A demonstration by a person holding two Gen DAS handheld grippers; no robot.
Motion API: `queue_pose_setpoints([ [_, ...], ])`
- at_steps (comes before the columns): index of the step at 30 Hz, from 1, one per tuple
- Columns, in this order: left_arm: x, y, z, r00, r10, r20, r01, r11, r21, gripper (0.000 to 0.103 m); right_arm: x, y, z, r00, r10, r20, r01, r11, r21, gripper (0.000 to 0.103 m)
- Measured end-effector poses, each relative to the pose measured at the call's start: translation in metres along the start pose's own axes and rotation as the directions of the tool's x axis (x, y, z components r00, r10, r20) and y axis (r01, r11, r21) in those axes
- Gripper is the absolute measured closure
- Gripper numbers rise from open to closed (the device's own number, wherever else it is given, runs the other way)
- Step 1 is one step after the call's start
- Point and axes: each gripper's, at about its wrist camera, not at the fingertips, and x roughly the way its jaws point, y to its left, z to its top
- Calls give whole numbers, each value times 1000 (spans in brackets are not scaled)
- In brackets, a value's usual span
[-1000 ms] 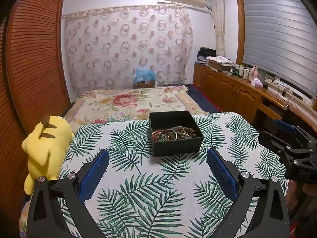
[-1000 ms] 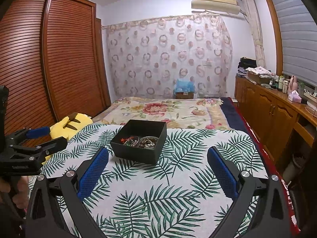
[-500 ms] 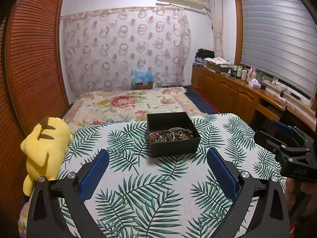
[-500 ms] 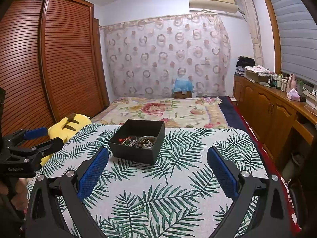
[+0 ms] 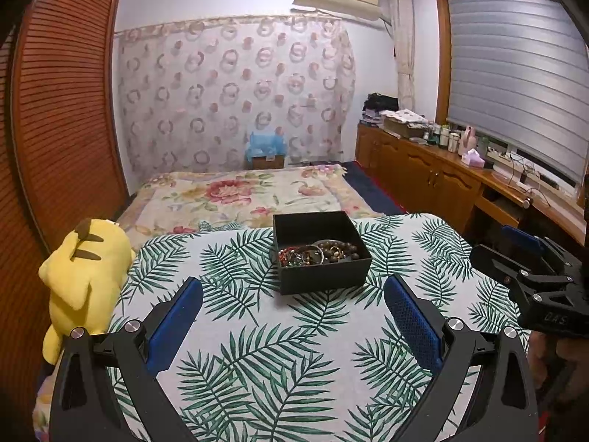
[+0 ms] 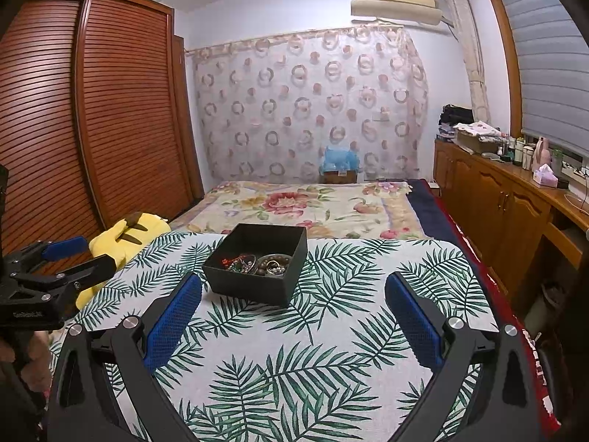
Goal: Organize jewelry
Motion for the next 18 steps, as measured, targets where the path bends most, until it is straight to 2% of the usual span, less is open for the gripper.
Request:
queue_pose_setpoints([
  [18,-1,0,-1,1000,1,2,-1,1000,-2,8,0,0,0,1000,0,0,0,1000,1,3],
])
